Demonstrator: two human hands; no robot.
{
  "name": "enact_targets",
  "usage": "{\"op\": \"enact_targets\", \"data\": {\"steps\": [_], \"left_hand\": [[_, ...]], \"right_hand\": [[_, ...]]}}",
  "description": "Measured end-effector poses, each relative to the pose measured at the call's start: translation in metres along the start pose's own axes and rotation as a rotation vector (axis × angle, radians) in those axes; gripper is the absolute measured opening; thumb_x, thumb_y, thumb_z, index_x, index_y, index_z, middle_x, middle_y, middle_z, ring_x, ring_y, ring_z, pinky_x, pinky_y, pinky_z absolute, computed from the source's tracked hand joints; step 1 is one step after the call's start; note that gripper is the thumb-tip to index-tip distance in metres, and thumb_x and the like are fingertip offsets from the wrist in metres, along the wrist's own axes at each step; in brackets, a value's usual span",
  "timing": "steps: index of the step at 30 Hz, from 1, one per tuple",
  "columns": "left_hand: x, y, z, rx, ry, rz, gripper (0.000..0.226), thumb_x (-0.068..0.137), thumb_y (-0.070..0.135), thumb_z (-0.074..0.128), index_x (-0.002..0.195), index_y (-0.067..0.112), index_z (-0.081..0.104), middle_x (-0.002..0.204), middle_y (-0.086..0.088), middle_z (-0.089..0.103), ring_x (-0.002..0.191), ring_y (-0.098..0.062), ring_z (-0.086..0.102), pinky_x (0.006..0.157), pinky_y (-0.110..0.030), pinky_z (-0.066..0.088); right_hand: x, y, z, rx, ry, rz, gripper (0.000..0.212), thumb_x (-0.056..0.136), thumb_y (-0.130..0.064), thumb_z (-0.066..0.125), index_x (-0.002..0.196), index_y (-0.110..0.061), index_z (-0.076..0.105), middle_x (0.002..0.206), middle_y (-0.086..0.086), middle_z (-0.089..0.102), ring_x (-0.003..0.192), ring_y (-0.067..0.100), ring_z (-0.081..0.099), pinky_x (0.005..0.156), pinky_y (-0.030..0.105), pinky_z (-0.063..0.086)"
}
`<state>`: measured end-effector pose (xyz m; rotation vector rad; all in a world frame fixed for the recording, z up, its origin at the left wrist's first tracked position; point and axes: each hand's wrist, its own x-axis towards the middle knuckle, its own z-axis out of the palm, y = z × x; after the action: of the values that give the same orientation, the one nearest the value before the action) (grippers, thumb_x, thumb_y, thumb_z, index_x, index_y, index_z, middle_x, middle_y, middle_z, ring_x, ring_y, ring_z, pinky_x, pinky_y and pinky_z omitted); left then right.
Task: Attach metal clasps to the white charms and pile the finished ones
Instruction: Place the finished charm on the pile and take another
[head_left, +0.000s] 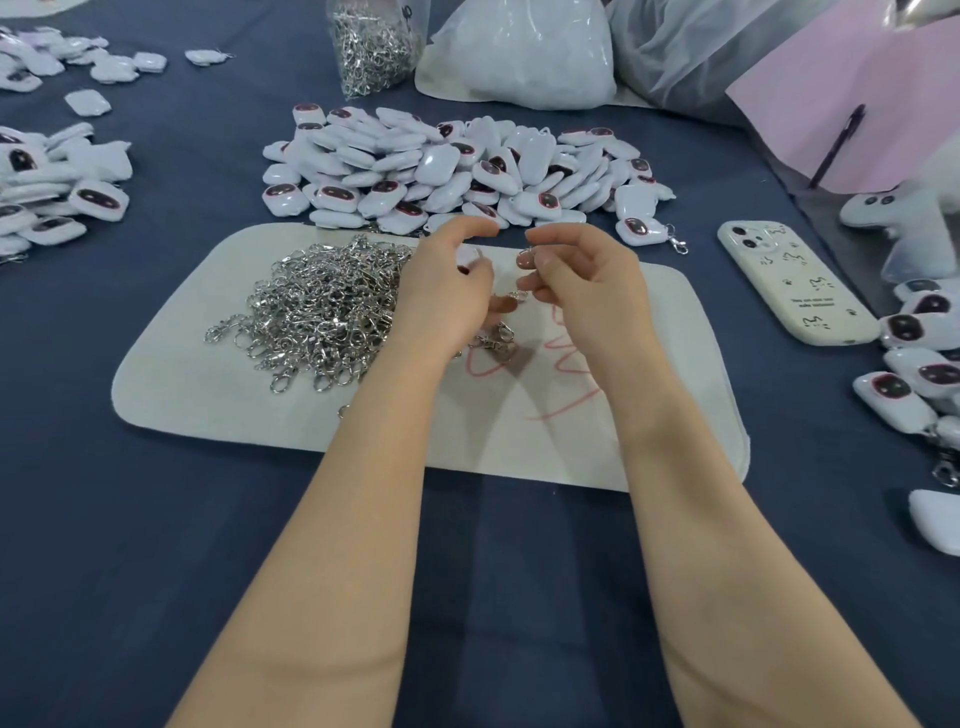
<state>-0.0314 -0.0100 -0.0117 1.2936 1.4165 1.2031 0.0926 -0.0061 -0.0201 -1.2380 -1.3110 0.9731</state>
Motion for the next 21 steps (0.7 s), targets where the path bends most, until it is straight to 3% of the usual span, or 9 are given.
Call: {"op": "enact_targets", "data": {"steps": [3, 8, 12, 15, 18, 21], "left_hand": [[0.0, 0.001, 0.003, 0.02, -0.015, -0.036, 0.029, 0.092, 0.0, 0.037, 0.089, 0.017, 0.061, 0.09, -0.001, 0.059, 0.074, -0.019, 0.069, 0.067, -0.037, 0.057], [0.0, 0.003, 0.01, -0.054, -0.013, -0.054, 0.015, 0.092, 0.023, 0.058, 0.09, 0.012, 0.068, 0.078, -0.002, 0.06, 0.077, -0.02, 0.064, 0.067, -0.035, 0.06], [0.0, 0.001, 0.012, 0.003, 0.042, -0.018, 0.011, 0.089, 0.02, 0.062, 0.078, 0.022, 0.064, 0.078, -0.004, 0.061, 0.076, -0.028, 0.067, 0.074, -0.048, 0.058], [0.002, 0.0, 0.012, 0.052, 0.086, -0.005, 0.017, 0.087, 0.017, 0.063, 0.073, 0.027, 0.061, 0.083, -0.009, 0.063, 0.091, -0.033, 0.066, 0.081, -0.049, 0.055], [0.002, -0.001, 0.012, 0.084, 0.118, 0.004, 0.011, 0.086, 0.017, 0.064, 0.076, 0.022, 0.063, 0.09, -0.015, 0.065, 0.095, -0.033, 0.064, 0.085, -0.048, 0.054], [0.002, -0.002, 0.012, 0.13, 0.136, 0.029, 0.004, 0.087, 0.017, 0.062, 0.084, 0.016, 0.065, 0.088, -0.016, 0.067, 0.088, -0.035, 0.065, 0.082, -0.047, 0.054]], "right_hand": [[0.0, -0.002, 0.0, 0.071, 0.012, -0.007, 0.019, 0.091, -0.002, 0.052, 0.094, -0.018, 0.061, 0.081, -0.001, 0.068, 0.066, 0.006, 0.066, 0.061, 0.014, 0.047], [-0.001, -0.004, 0.0, -0.003, 0.0, -0.076, 0.018, 0.089, -0.005, 0.058, 0.088, -0.023, 0.061, 0.078, -0.007, 0.066, 0.064, 0.004, 0.066, 0.063, 0.014, 0.047], [0.001, -0.004, -0.001, -0.149, -0.035, -0.121, 0.025, 0.089, -0.005, 0.057, 0.083, -0.029, 0.058, 0.083, -0.009, 0.065, 0.073, 0.008, 0.067, 0.06, 0.014, 0.045], [0.002, -0.001, 0.003, -0.233, -0.034, -0.141, 0.023, 0.088, -0.004, 0.055, 0.085, -0.026, 0.058, 0.086, -0.009, 0.064, 0.085, 0.018, 0.066, 0.075, 0.027, 0.052], [0.001, 0.003, 0.006, -0.36, 0.012, -0.15, 0.016, 0.087, -0.008, 0.054, 0.09, -0.024, 0.056, 0.089, -0.006, 0.065, 0.083, 0.011, 0.06, 0.075, 0.019, 0.047], [0.002, 0.009, 0.006, -0.493, 0.046, -0.158, 0.012, 0.087, -0.011, 0.055, 0.094, -0.02, 0.054, 0.094, -0.009, 0.058, 0.088, 0.007, 0.052, 0.073, 0.022, 0.042]]}}
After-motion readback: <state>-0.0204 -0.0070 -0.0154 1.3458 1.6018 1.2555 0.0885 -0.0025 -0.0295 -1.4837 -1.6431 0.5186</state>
